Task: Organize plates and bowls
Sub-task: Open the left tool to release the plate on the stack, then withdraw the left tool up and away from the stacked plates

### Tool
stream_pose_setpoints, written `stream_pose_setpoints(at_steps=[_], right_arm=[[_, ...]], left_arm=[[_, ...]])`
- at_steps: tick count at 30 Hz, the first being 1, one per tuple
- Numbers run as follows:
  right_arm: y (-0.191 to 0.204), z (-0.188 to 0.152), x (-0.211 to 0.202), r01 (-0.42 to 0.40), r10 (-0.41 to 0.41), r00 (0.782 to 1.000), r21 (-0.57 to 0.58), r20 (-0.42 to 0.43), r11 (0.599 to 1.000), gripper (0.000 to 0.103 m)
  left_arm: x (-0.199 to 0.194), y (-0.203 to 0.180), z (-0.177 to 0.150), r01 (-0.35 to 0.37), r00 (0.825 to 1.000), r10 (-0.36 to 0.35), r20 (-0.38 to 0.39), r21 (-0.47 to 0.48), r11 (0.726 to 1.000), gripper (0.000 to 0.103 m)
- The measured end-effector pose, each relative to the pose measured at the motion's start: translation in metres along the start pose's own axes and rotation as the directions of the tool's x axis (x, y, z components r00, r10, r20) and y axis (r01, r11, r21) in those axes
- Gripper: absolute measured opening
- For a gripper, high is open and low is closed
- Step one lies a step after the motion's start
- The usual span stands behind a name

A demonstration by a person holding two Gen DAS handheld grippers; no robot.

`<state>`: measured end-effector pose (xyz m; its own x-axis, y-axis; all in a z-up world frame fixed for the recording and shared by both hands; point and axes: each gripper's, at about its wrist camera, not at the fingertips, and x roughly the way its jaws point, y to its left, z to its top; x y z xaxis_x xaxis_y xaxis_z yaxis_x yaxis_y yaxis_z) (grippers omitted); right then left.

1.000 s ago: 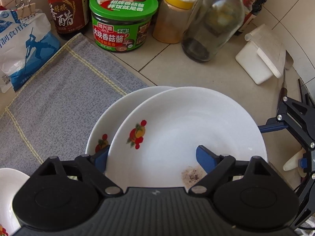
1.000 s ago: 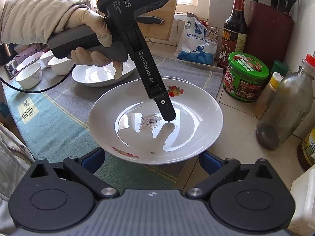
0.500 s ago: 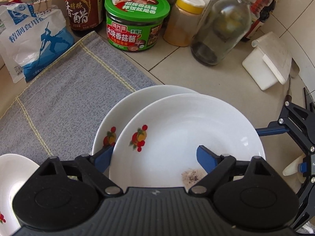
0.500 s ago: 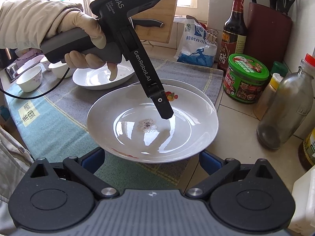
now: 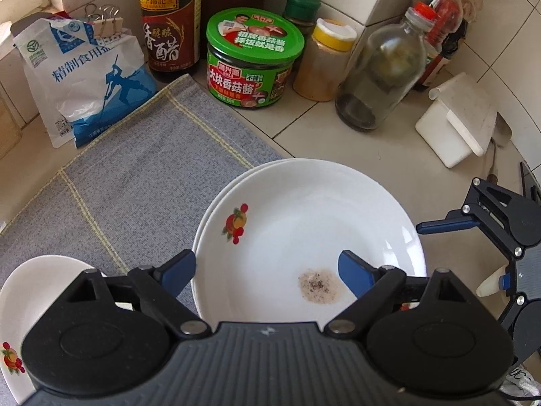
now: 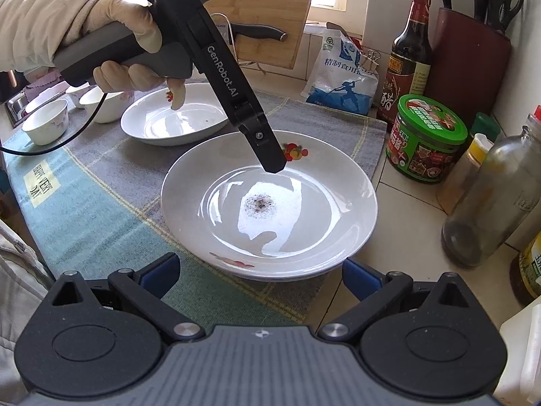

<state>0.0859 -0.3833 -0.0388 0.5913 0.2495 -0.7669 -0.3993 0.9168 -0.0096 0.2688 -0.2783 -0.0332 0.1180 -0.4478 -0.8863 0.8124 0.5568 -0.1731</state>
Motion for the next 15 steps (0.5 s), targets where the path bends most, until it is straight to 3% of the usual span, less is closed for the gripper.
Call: stream_pose_setpoints(at_steps=[5,11,15], right_arm=[[0.003,0.004,-0.003,0.016,-0.016,1.0,0.006,0.005,1.0,0.103],[0.005,0.014,-0.009,0.062,-0.063,0.998,0.046,0.031,0.997,0.103],[0.01,0.024,-0.009,0.085,-0.088,0.995,0.059,0.045,0.995,0.103]], left_arm=[[-0.02,-0.003,-0.018,-0.021,0.995,0.02,0.098,0.01,1.0,0.091],[-0.047,-0.009,-0.046,-0.078,0.972,0.076,0.223,0.002,0.997,0.095],[-0.056,-0.011,-0.066,-0.113,0.961,0.117,0.252,-0.028,0.993,0.095]])
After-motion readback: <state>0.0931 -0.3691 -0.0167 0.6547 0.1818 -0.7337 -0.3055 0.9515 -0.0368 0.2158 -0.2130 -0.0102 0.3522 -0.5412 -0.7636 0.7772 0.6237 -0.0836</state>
